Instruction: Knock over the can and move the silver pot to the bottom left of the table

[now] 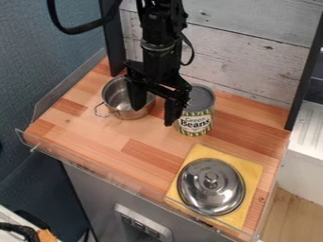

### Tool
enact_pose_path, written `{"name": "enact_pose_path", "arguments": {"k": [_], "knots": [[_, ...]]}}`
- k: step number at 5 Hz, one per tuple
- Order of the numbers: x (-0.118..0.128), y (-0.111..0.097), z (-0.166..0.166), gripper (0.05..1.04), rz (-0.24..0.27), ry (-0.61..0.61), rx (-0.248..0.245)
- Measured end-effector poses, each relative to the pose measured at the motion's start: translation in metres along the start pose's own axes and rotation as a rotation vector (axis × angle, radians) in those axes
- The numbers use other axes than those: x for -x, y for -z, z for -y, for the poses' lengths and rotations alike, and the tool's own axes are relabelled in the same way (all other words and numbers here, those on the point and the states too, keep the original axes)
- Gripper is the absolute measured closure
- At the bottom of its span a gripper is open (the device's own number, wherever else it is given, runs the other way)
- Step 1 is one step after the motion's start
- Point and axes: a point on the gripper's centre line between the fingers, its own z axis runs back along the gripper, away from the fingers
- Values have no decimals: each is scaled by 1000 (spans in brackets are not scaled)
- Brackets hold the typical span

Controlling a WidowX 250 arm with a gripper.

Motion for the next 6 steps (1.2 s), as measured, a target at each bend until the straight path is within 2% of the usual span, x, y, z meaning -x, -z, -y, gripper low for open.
{"name": "enact_pose_path", "arguments": {"k": [1, 2, 4, 5, 6], "knots": [[2, 10, 1, 83, -36, 5, 5], [-13, 18, -22, 83, -44, -37, 2], [-43, 25, -41, 83, -32, -46, -57], [-53, 36, -47, 83, -39, -74, -63], [-62, 49, -53, 83, -25, -90, -73]]}}
